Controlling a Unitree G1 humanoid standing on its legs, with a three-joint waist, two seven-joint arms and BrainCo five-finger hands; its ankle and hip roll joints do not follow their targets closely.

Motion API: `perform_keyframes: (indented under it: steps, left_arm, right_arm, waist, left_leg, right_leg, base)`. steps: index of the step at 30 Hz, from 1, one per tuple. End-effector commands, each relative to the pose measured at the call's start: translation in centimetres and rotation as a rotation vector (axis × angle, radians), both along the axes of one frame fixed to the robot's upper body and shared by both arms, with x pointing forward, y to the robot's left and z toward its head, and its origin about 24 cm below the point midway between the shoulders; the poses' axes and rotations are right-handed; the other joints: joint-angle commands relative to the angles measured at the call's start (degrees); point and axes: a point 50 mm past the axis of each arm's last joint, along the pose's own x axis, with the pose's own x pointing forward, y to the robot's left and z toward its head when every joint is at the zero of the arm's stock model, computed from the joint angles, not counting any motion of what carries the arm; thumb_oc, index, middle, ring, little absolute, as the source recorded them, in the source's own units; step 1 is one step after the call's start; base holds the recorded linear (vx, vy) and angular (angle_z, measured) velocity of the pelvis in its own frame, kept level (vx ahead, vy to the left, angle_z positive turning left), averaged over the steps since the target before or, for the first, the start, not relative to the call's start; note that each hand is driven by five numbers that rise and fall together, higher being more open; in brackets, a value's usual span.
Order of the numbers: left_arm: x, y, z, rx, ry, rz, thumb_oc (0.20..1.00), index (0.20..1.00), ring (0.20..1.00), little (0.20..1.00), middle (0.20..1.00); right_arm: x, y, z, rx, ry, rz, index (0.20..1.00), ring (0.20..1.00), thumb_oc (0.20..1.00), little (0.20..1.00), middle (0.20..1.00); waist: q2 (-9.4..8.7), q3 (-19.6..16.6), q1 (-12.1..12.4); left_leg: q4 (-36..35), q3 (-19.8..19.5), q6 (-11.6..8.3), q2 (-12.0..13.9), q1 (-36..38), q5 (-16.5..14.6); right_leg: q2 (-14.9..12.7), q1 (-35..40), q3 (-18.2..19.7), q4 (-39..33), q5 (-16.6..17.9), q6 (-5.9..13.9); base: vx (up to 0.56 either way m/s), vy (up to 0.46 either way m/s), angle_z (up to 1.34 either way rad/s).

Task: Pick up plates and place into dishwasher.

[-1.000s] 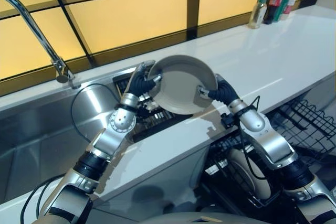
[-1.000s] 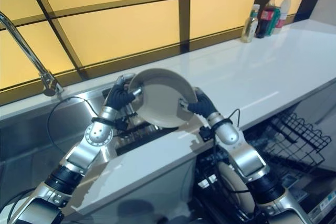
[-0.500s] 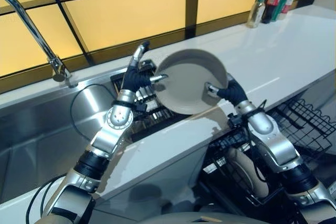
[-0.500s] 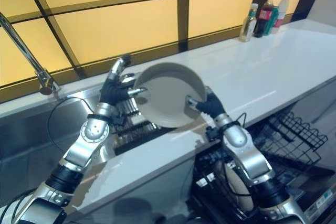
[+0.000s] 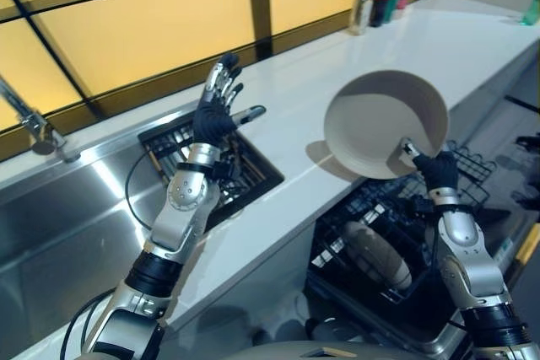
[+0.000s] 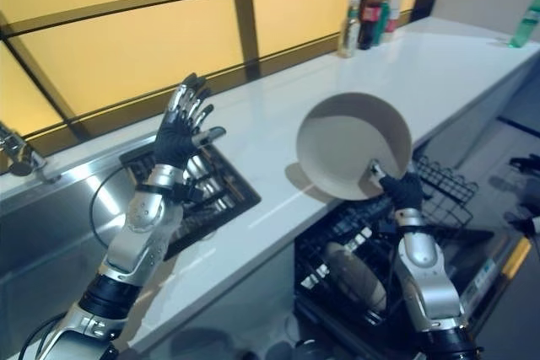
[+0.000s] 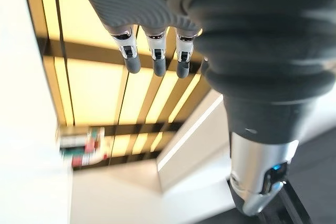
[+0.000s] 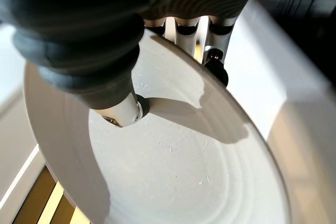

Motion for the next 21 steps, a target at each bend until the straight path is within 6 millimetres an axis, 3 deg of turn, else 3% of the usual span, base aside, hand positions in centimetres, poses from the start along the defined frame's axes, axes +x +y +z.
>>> perform_keyframes:
  steps: [1,5,8,11,16,21]
  left_arm:
    - [0.2,-3.4,1.4,-0.045,-0.006,-0.161,1.0,1.0,1.0,1.0,1.0]
    - [-0.1,-5.6,0.9,-0.051,0.04,-0.257,1.0,1.0,1.0,1.0,1.0]
    - [-0.5,-6.2,0.5,-0.04,0.061,-0.285,1.0,1.0,1.0,1.0,1.0]
    - [-0.9,-6.3,0.1,-0.033,0.076,-0.315,1.0,1.0,1.0,1.0,1.0]
    - [-2.1,-6.5,0.2,-0.086,0.091,-0.401,1.0,1.0,1.0,1.0,1.0]
    - [-3.4,-7.7,-0.9,-0.106,0.134,-0.444,1.0,1.0,1.0,1.0,1.0]
  right_arm:
    - [0.4,-0.8,1.1,0.062,-0.114,-0.1,0.2,0.2,0.2,0.2,0.2]
    - [0.6,-1.1,-0.3,0.048,-0.058,-0.17,0.2,0.2,0.2,0.2,0.2]
    - [0.6,-1.3,-0.6,0.028,-0.041,-0.183,0.2,0.2,0.2,0.2,0.2]
    - [0.6,-1.9,-0.7,-0.019,-0.031,-0.195,0.2,0.2,0.2,0.2,0.2]
    - [1.1,-1.9,-0.2,-0.024,-0.05,-0.208,0.2,0.2,0.2,0.2,0.2]
    - [1.7,-0.6,-0.6,0.018,-0.037,-0.188,0.2,0.2,0.2,0.2,0.2]
  waist:
    - [0.31,-0.75,-0.6]
    - [0.51,-0.36,-1.45]
    - [0.36,-0.12,-1.76]
    - [0.32,0.65,-1.01]
    - [0.88,1.38,2.05]
    - [-0.29,0.56,4.79]
  left_leg:
    - [8.05,-3.39,5.75,-2.89,-4.5,-6.48]
    - [9.06,-2.59,6.34,-3.45,-4.18,-7.72]
    - [8.65,-2.27,6.34,-3.83,-3.94,-7.49]
    - [7.95,-0.96,6.37,-3.31,-3.47,-7.17]
    - [8.79,-0.44,6.71,-1.94,-6.06,-5.54]
    - [9.8,-0.56,5.64,-0.74,-7.3,-4.77]
  right_leg:
    - [-2.98,-4.36,-2.05,3.46,8.65,5.29]
    - [-3.64,-6.28,-1.21,4.31,11.7,5.07]
    - [-3.92,-7.22,-0.98,4.05,13.91,5.0]
    - [-4.54,-7.66,-4.53,6.17,14.26,5.09]
    - [-6.29,-6.44,-8.45,11.87,11.24,3.66]
    - [-7.07,-0.97,-12.45,4.39,6.33,3.27]
  base:
    - [-0.09,0.014,-0.4]
    - [-0.03,0.03,-0.19]
    - [-0.01,0.021,-0.21]
    - [-0.03,0.016,-0.18]
    - [-0.06,-0.032,-0.32]
    - [0.04,-0.118,-0.11]
